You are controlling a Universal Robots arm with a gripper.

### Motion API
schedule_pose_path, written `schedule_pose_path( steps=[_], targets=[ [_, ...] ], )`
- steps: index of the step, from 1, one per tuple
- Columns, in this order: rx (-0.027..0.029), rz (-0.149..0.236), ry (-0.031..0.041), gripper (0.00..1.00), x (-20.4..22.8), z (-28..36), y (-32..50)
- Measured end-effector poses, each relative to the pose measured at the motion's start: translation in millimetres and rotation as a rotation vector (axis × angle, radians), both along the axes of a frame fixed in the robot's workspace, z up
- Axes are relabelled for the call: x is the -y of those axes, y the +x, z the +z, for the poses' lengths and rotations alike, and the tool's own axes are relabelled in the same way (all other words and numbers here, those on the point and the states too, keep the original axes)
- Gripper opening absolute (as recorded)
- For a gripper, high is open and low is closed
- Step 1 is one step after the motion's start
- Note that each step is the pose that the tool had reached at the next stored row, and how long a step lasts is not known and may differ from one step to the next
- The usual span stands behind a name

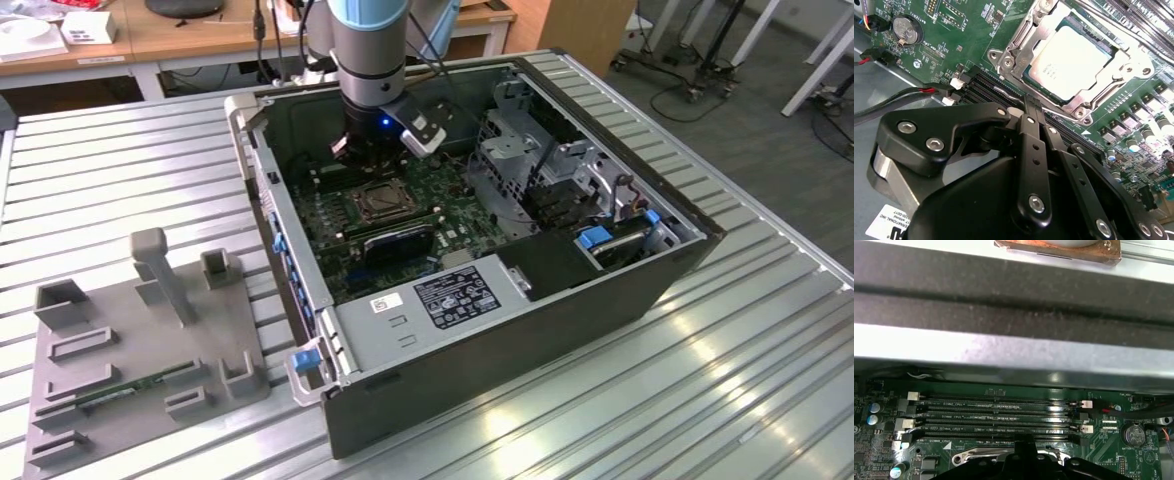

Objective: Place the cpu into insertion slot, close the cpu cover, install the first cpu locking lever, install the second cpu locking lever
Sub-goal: 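Install the first cpu locking lever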

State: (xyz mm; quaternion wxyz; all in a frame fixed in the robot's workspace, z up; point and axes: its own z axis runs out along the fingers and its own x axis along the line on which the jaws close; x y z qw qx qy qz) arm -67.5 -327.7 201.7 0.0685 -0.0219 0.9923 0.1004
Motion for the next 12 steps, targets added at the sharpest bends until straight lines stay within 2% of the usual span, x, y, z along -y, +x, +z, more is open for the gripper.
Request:
schedule_pose_path(
  steps=[4,9,12],
  targets=[
    [-0.0001,0.000,-0.0001,0.11,0.1,1.1,0.0],
    [0.0000,0.000,0.0000,0.11,0.0,8.0,0.0],
    [0.0001,0.000,0.0002,0.11,0.0,9.8,0.0]
  ],
)
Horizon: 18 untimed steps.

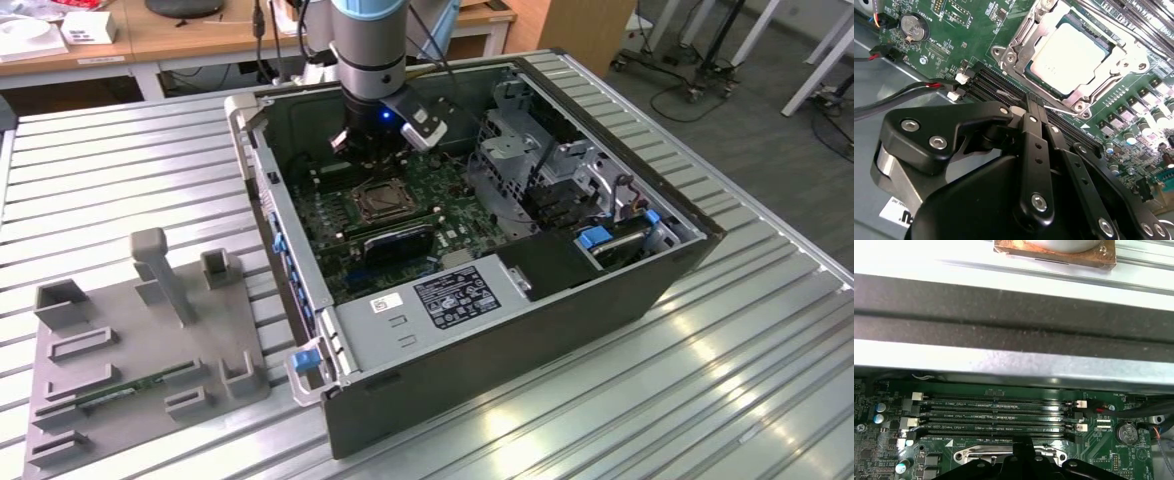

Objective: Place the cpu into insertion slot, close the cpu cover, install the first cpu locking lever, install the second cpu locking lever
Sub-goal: 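Install the first cpu locking lever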

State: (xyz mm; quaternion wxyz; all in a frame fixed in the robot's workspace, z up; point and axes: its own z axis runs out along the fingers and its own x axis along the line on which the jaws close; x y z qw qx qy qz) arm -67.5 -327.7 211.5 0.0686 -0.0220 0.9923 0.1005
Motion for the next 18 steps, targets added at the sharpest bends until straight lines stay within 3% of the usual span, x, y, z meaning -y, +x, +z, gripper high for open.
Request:
schedule_pose_path(
  steps=[8,18],
  targets=[
    [-0.0002,-0.007,-0.0003,0.11,0.1,0.2,0.0],
    [-0.0003,-0.148,-0.0004,0.11,0.0,0.3,0.0]
  ],
)
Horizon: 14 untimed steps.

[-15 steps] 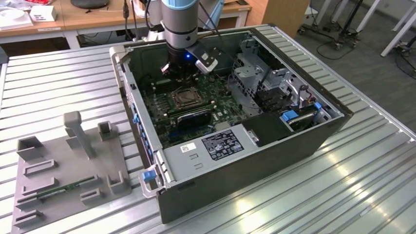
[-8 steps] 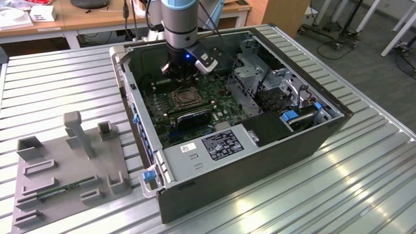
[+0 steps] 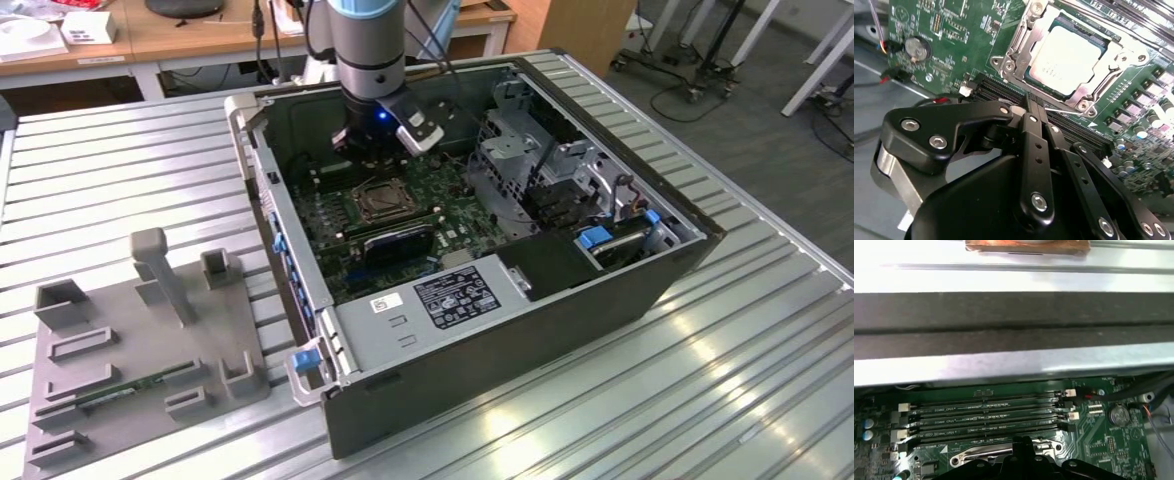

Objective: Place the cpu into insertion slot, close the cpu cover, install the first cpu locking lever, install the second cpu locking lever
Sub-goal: 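Install the first cpu locking lever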

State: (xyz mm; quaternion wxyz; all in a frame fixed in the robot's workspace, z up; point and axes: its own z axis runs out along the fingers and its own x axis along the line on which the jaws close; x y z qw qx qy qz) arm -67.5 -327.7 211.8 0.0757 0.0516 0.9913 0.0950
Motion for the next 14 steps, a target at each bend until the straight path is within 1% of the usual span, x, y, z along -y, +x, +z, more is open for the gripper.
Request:
schedule_pose_path(
  steps=[4,10,14],
  targets=[
    [0.0002,-0.030,0.0001,0.11,-0.2,1.4,0.0],
    [0.0010,-0.048,0.0004,0.11,-1.4,5.3,-0.1],
    [0.0048,-0.053,0.0037,0.11,-2.0,5.9,-1.7]
  ],
)
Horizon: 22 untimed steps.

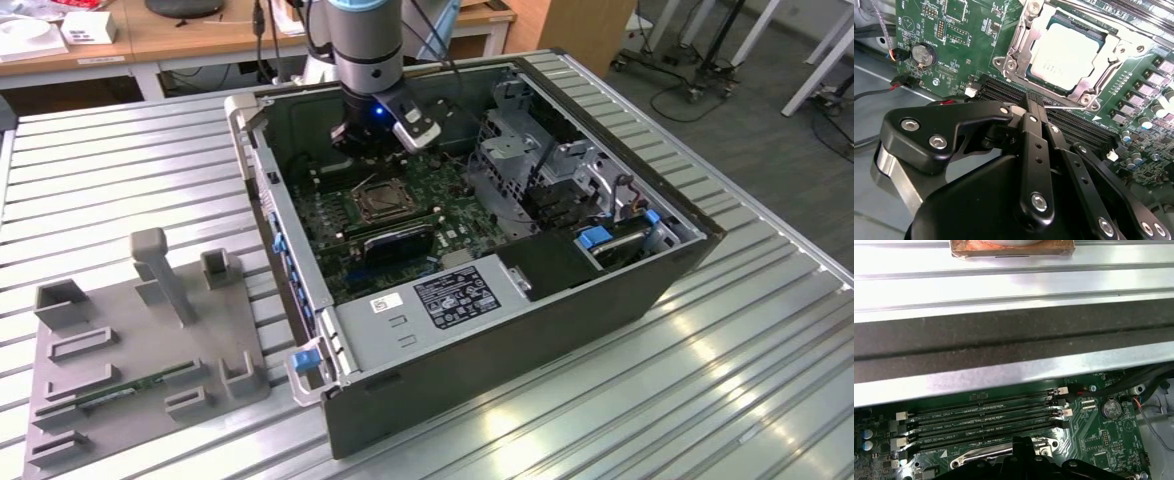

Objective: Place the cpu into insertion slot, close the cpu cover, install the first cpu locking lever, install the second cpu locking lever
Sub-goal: 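Install the first cpu locking lever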

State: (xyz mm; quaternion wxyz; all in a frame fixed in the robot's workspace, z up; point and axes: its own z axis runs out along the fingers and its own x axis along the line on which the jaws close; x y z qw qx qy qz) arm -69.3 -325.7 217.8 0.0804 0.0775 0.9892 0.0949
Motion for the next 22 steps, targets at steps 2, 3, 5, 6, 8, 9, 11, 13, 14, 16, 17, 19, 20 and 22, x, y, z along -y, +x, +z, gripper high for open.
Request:
schedule_pose_path(
  steps=[2,3,5,6,8,9,11,13,14,16,17,19,20,22],
  targets=[
    [0.0019,0.000,0.0023,0.11,0.0,0.0,-1.3],
    [0.0028,0.000,0.0034,0.11,-0.1,0.0,-1.9],
    [0.0045,0.000,0.0058,0.11,-0.4,0.1,-3.3],
    [0.0055,-0.001,0.0070,0.11,-0.6,0.1,-4.0],
    [0.0074,-0.001,0.0080,0.11,-1.0,0.1,-5.1],
    [0.0083,-0.001,0.0084,0.11,-1.2,0.2,-5.5],
    [0.0108,-0.001,0.0104,0.11,-1.5,0.5,-6.5],
    [0.0133,-0.001,0.0137,0.11,-2.0,0.7,-7.5],
    [0.0145,-0.001,0.0154,0.11,-2.3,0.8,-7.9],
    [0.0170,-0.001,0.0187,0.11,-2.8,1.0,-9.1],
    [0.0183,-0.001,0.0200,0.11,-3.0,1.1,-9.6],
    [0.0205,-0.001,0.0220,0.11,-3.2,1.3,-10.7],
    [0.0214,-0.001,0.0228,0.11,-3.2,1.4,-11.2],
    [0.0234,-0.002,0.0241,0.11,-3.2,1.5,-12.3]
  ],
)
